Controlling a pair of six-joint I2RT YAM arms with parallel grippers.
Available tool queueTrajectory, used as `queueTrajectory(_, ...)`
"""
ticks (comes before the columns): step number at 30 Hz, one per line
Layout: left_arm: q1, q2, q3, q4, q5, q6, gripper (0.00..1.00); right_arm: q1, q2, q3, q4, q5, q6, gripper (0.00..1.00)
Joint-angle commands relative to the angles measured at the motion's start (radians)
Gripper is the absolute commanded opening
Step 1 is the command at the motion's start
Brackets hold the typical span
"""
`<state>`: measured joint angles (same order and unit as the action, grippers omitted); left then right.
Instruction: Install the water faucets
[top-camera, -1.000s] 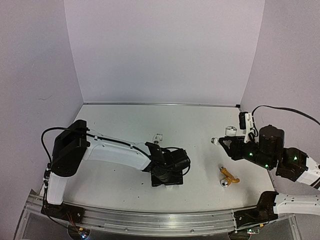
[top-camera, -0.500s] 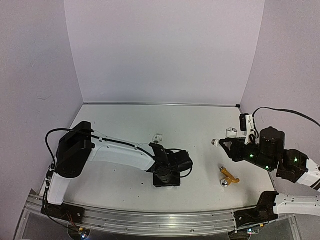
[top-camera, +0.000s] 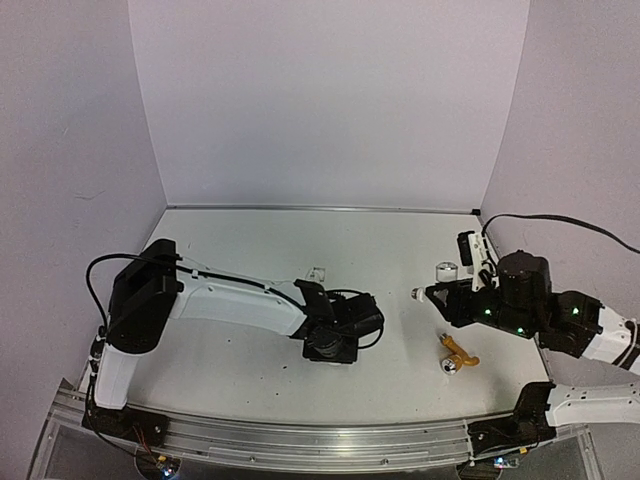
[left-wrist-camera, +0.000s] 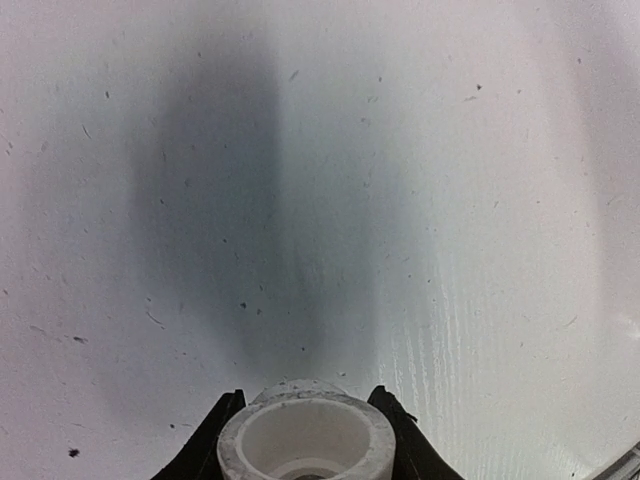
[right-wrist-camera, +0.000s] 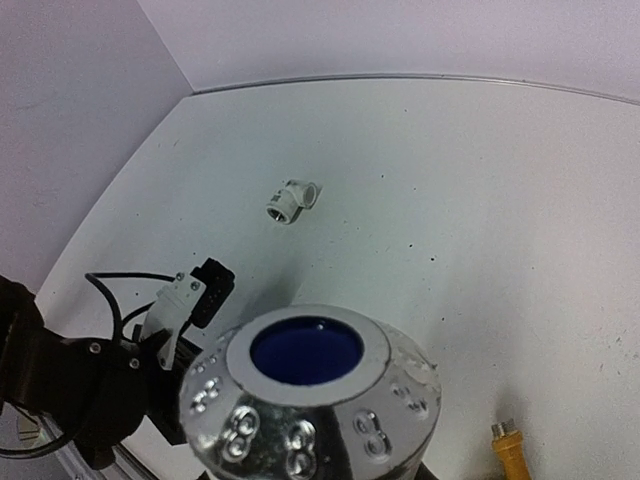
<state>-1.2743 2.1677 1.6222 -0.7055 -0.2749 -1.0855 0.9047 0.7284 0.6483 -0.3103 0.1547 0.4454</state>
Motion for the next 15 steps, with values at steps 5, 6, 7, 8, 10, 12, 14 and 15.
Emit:
queueTrajectory(5,0.197,-0.391,-0.174,0.228,0.13,0.299,0.02,0.005,0.177,0.106,0.058,0.089,-0.192,0.0)
queueTrajectory(6,0.209,-0.418,-0.195,0.261,0.177,0.317,0.01,0.005,0.19,0.112,0.07,0.092,-0.203,0.0)
queueTrajectory(7,0.268,-0.474,-0.232,0.325,0.288,0.343,0.0,0.005,0.216,0.118,0.119,0.097,-0.269,0.0)
queueTrajectory(8,0.291,-0.51,-0.244,0.351,0.346,0.364,0.0,0.005,0.234,0.117,0.148,0.1,-0.3,0.0)
queueTrajectory(10,0.38,-0.568,-0.278,0.447,0.549,0.388,0.0,0.003,0.275,0.116,0.254,0.1,-0.413,0.0)
queueTrajectory(12,0.481,-0.608,-0.289,0.528,0.755,0.389,0.0,-0.032,0.359,0.134,0.347,0.079,-0.536,0.0)
queueTrajectory(14,0.541,-0.614,-0.292,0.604,0.936,0.348,0.0,-0.097,0.434,0.18,0.381,0.001,-0.576,0.0)
queueTrajectory(15,0.585,-0.615,-0.305,0.682,1.044,0.309,0.0,-0.13,0.47,0.216,0.4,-0.057,-0.588,0.0)
